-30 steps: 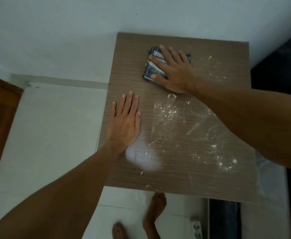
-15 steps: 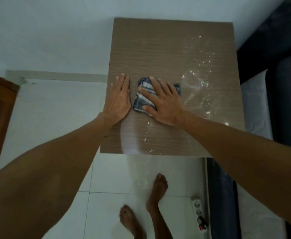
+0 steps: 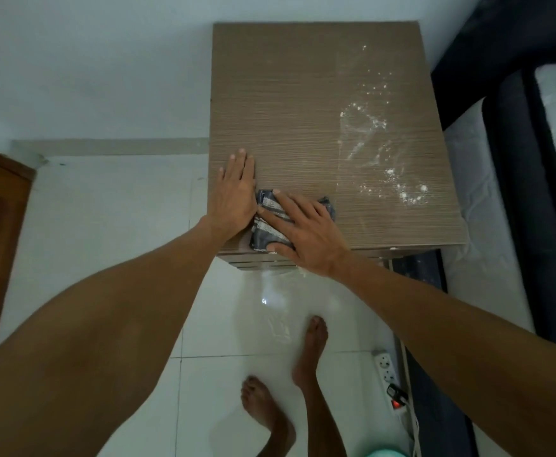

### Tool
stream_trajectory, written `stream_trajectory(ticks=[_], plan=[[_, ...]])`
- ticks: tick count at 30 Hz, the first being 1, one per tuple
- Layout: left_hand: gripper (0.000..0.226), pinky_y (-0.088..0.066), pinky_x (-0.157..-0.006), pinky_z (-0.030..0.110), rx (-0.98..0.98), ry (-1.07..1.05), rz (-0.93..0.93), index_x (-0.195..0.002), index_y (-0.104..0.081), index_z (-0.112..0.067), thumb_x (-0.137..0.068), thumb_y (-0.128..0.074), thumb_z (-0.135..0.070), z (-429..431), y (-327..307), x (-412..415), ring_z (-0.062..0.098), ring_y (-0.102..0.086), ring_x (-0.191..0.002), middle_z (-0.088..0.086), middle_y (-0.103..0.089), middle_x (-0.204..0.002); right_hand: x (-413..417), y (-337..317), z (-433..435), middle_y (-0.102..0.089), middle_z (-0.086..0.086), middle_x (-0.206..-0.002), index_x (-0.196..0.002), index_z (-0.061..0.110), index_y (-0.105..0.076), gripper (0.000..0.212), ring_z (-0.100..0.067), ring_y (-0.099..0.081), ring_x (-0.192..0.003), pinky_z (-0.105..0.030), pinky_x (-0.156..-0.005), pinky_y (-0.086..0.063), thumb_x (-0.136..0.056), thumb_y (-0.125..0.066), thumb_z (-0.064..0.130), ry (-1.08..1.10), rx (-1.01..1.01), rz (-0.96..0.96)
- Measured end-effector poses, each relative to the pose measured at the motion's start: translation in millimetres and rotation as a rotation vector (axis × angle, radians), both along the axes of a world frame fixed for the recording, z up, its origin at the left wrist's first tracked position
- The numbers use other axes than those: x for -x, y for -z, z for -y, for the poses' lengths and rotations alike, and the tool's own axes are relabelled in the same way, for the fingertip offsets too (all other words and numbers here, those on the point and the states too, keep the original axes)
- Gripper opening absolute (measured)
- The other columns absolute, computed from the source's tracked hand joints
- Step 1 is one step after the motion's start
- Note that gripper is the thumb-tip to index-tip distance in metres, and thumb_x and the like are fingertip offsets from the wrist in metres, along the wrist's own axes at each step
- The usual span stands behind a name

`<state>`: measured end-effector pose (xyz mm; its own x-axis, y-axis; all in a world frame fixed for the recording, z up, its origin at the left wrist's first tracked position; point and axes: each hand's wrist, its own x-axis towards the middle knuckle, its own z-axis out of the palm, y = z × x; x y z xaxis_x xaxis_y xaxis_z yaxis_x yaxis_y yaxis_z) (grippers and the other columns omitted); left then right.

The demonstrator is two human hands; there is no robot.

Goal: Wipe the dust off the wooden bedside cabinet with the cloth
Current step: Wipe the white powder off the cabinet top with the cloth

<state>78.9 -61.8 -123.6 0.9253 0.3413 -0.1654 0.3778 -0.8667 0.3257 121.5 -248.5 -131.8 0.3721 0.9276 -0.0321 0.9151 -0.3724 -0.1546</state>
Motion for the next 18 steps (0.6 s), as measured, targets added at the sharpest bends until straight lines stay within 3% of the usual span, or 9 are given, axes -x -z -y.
stream_trajectory(ticks=[3, 5, 8, 14, 18], plan=[[0.052, -0.007, -0.12, 0.045, -0.005, 0.018, 0.007, -0.151, -0.012, -0.003, -0.103, -0.026, -0.015, 0.9, 1.7, 6.7, 0.031, -0.005, -0.149, 0.015, -0.007, -0.161, 13.3, 2.1, 7.5, -0.039, -0.011, -0.152, -0.147, 0.026, -0.04, 0.061, -0.032, -0.046, -0.124, -0.046, -0.094, -0.041, -0.093, -0.054, 0.05, -0.044, -0.045, -0.001], [0.052, -0.008, -0.12, 0.046, -0.005, 0.036, 0.001, -0.151, -0.013, -0.002, -0.103, -0.026, -0.015, 1.1, 0.6, 11.0, 0.032, -0.006, -0.149, 0.016, -0.008, -0.161, 25.9, 4.7, 16.4, -0.043, -0.013, -0.149, -0.145, 0.023, -0.042, 0.072, -0.035, -0.051, -0.116, -0.047, -0.084, -0.046, -0.08, -0.074, 0.024, -0.068, -0.087, 0.0], [0.052, -0.01, -0.12, 0.048, -0.008, 0.06, -0.005, -0.15, -0.014, -0.001, -0.102, -0.027, -0.014, 4.4, -2.2, 16.5, 0.034, -0.008, -0.148, 0.017, -0.01, -0.16, 43.9, 2.5, 33.3, -0.044, -0.013, -0.149, -0.144, 0.023, -0.046, 0.084, -0.035, -0.053, -0.11, -0.046, -0.08, -0.048, -0.068, -0.071, -0.005, -0.065, -0.097, -0.009], [0.051, -0.011, -0.12, 0.049, 0.007, 0.081, -0.065, -0.151, -0.015, -0.002, -0.103, -0.026, -0.018, 25.3, -13.5, 12.4, 0.033, -0.008, -0.148, 0.016, -0.01, -0.16, 47.2, -15.0, 65.5, -0.047, -0.012, -0.145, -0.145, 0.022, -0.041, 0.085, -0.03, -0.054, -0.11, -0.046, -0.091, -0.052, -0.069, -0.077, 0.009, -0.303, -0.016, -0.024], [0.052, -0.011, -0.12, 0.048, -0.006, 0.114, -0.088, -0.151, -0.014, -0.003, -0.104, -0.025, -0.022, 36.4, -18.9, -10.0, 0.031, -0.006, -0.149, 0.015, -0.008, -0.161, 3.3, -28.4, 80.6, -0.042, -0.013, -0.149, -0.149, 0.021, -0.032, 0.093, -0.031, -0.052, -0.117, -0.046, -0.098, -0.047, -0.069, -0.079, 0.019, -0.24, -0.027, -0.024]])
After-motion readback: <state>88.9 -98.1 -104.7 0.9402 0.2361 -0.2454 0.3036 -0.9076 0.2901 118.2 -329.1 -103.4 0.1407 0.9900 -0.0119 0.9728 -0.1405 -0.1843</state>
